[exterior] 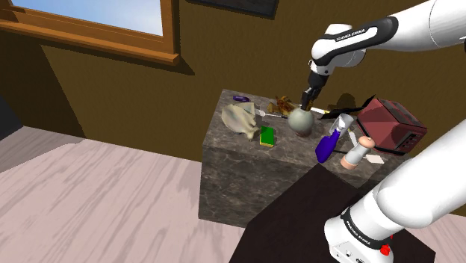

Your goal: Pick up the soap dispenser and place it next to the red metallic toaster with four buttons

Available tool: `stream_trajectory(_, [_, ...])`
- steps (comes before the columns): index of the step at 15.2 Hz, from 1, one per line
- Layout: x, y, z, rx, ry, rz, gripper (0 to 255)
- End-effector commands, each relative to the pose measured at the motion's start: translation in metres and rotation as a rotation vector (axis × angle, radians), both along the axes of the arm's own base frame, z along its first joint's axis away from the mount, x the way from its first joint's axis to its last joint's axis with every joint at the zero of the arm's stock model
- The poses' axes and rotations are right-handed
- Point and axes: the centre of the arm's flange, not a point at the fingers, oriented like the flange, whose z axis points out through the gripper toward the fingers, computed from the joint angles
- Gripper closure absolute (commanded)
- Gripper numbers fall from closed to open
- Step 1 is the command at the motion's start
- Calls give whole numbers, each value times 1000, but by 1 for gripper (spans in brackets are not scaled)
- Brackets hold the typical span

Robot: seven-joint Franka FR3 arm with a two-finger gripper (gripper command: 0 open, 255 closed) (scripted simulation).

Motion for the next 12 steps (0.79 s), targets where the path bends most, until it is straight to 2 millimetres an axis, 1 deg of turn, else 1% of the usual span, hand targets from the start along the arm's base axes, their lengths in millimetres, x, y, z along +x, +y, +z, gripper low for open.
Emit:
stream_trajectory(1, [-1, 0, 11, 0, 0, 0, 255])
stream_trajectory(12, [-1, 0, 69, 0, 0, 0, 255])
